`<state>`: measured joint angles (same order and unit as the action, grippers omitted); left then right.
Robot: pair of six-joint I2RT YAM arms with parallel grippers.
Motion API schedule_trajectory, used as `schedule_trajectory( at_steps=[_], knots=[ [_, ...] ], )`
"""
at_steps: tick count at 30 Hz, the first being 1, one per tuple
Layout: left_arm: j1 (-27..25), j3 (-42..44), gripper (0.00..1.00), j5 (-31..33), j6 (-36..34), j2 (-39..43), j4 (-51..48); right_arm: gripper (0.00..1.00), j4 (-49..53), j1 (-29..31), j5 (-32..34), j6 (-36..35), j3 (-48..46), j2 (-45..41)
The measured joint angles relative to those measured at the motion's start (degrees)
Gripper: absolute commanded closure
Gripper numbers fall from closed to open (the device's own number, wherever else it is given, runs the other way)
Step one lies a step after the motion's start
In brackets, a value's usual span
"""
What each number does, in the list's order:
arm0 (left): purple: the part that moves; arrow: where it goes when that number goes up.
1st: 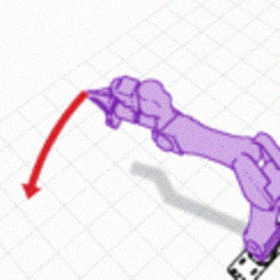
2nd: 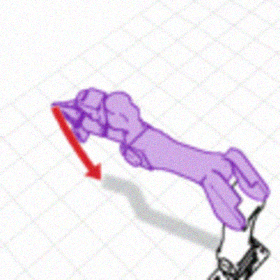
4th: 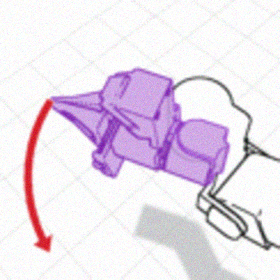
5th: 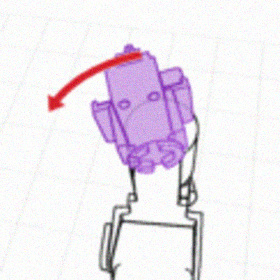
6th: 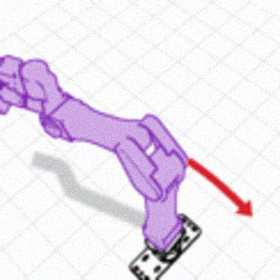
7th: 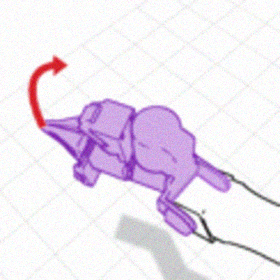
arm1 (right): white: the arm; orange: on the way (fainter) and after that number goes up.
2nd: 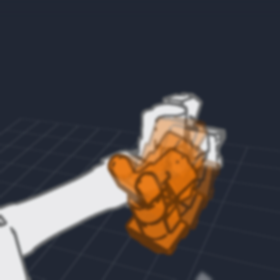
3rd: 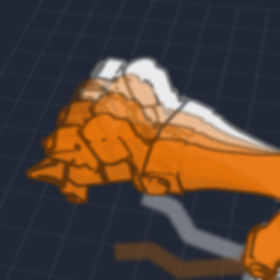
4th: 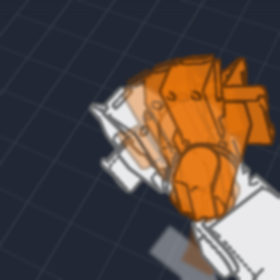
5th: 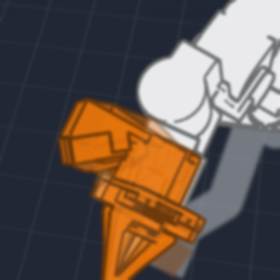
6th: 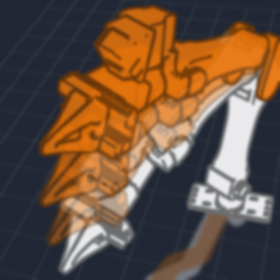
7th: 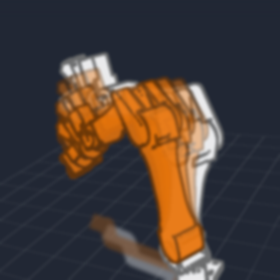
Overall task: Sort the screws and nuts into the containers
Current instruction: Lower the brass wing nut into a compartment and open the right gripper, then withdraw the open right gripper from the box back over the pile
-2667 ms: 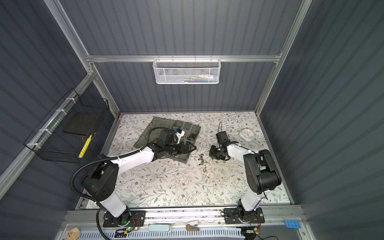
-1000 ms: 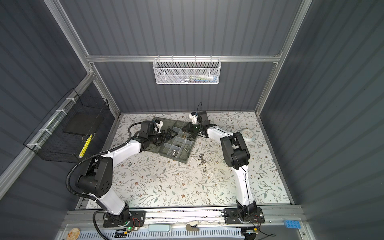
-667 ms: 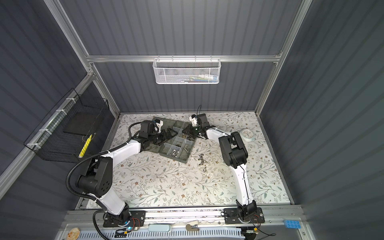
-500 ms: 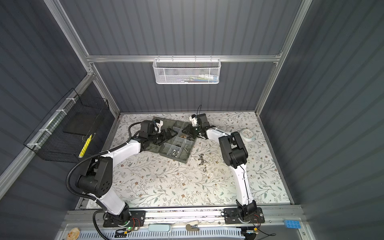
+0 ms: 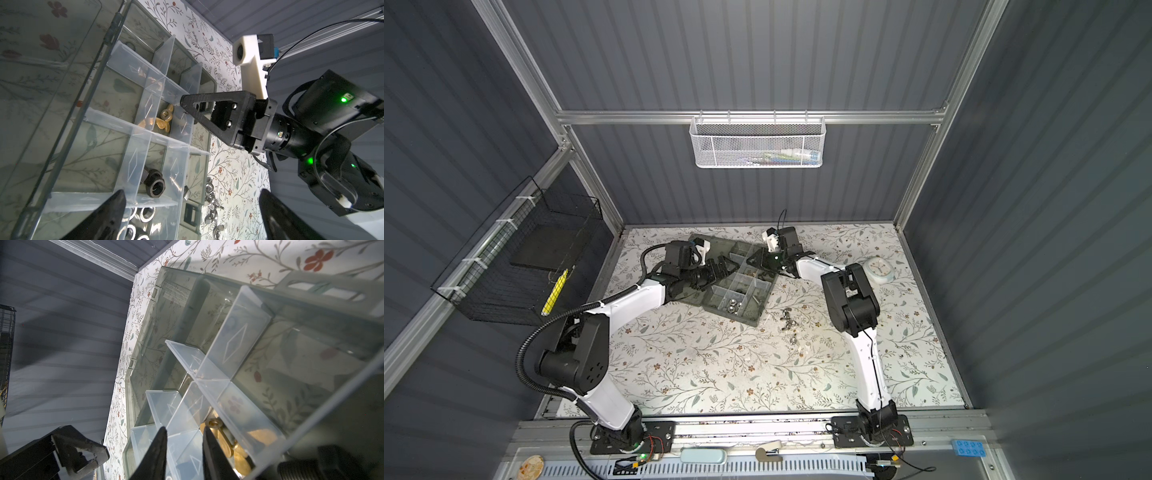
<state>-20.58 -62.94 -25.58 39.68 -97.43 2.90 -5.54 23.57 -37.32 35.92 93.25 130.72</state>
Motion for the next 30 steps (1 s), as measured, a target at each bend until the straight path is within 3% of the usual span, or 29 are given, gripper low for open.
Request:
schedule_trajectory(
  at_steps=[10, 20, 23, 30],
  knots=[
    [-2.38, 0.00, 0.00, 0.04, -0.70, 0.02, -0.09, 0.49, -4.55, -0.17, 1.81, -1.84, -8.74, -6.47],
    [-7.17, 0.00, 0.00, 0.52, -4.52, 0.79, -0.35, 0.37, -14.01, -3.32, 8.44, -1.81, -28.79, -24.74],
    [-9.05, 0.00, 0.00, 0.94, -5.57, 1.33, -0.52, 0.34, -11.17, -5.81, 11.23, -1.55, -32.74, -30.71],
    [-11.47, 0.00, 0.00, 0.83, -5.14, 1.36, -0.24, 0.21, 8.35, -8.13, 20.94, -4.74, -34.60, -39.74]
  ],
)
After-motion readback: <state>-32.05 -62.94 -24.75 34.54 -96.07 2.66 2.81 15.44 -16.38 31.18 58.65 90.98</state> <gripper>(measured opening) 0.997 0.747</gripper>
